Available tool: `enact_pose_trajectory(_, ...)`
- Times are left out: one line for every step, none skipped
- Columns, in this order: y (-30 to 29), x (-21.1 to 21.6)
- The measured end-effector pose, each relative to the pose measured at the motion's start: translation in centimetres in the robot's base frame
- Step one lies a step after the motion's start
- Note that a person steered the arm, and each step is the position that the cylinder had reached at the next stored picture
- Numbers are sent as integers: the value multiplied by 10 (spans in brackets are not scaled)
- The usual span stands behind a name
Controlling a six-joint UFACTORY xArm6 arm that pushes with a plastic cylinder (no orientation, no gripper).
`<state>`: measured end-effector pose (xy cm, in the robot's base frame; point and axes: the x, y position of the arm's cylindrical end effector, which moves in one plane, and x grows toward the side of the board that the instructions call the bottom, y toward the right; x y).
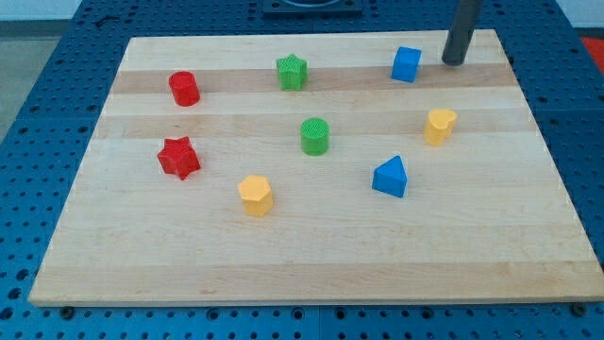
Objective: Push the blue cube closer to the green star
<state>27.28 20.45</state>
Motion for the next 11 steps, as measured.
enact_pose_trajectory(-14, 20)
enact_pose_trajectory(-44, 18)
enact_pose_trajectory(-62, 11)
enact_pose_trajectory(-77, 2)
enact_pose_trajectory(-78, -3)
enact_pose_trajectory(-81, -3)
enact_pose_trajectory(-94, -15)
enact_pose_trajectory(-94, -31)
enact_pose_trajectory(-115, -36)
enact_pose_trajectory(-143, -42)
enact_pose_trajectory(-167, -43)
